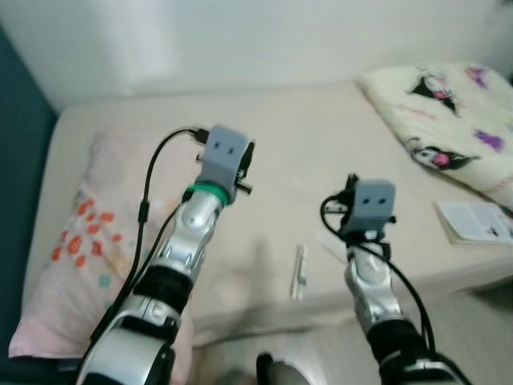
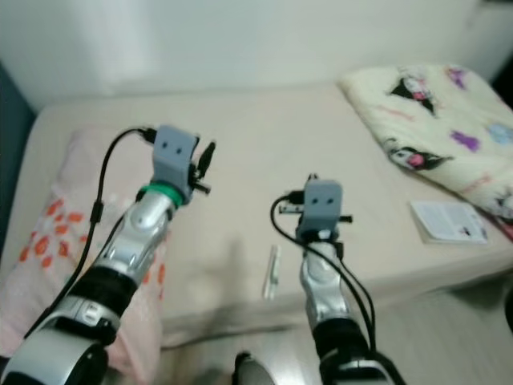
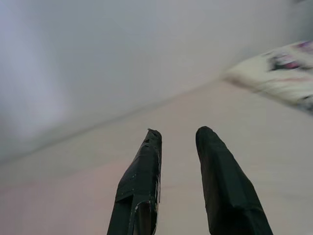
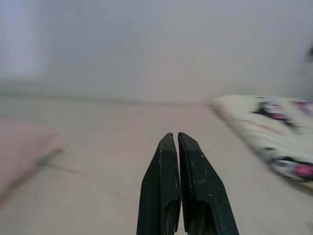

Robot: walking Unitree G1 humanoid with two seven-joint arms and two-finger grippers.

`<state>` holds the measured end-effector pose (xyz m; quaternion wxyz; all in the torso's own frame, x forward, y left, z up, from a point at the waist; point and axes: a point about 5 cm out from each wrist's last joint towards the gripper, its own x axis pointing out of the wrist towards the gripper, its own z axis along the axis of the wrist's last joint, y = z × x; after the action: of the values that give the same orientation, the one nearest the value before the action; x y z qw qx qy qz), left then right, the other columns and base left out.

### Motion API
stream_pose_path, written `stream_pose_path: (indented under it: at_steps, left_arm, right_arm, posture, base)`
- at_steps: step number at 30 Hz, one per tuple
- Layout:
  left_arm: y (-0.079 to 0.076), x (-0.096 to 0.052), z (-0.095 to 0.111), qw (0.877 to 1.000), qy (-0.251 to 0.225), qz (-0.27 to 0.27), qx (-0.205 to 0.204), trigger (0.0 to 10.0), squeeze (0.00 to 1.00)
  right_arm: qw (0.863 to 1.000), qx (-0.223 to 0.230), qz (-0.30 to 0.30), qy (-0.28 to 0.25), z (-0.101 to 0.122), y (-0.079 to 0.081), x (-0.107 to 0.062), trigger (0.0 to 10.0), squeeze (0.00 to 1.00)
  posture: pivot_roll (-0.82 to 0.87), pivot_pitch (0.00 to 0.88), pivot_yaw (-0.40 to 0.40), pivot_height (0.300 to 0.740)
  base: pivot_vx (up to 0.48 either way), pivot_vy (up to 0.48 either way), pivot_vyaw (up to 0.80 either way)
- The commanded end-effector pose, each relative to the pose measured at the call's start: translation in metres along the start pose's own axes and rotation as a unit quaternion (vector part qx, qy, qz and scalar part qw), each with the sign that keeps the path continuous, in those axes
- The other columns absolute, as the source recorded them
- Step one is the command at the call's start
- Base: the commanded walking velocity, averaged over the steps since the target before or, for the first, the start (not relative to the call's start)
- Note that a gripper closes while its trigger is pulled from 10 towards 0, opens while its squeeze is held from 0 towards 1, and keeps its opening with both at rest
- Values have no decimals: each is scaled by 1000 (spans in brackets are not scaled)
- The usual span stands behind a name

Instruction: Clean up the room

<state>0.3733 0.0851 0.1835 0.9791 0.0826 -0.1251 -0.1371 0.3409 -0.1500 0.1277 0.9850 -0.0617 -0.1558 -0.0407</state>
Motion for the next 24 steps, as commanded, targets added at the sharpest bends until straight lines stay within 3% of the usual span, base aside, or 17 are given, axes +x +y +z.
stream_pose_path:
  at_steps: [1,18,24]
  left_arm:
    - [-4,-5,-11,1000,23,-3,-6,10000,0]
    - [-9,-4,-11,1000,21,-16,-5,10000,0]
    - [-8,-4,-11,1000,22,-16,-7,10000,0]
  right_arm:
    - [1000,-1,3,20,-10,1,-8,10000,0]
    - [1000,0,3,19,-9,2,-7,10000,0]
    - [1000,2,3,19,-9,2,-7,10000,0]
  posture:
    - [-139,24,39,736]
    - [-141,14,43,736]
    - [-139,14,46,736]
  base:
    - [0,0,0]
    - [0,0,0]
    - [0,451,0]
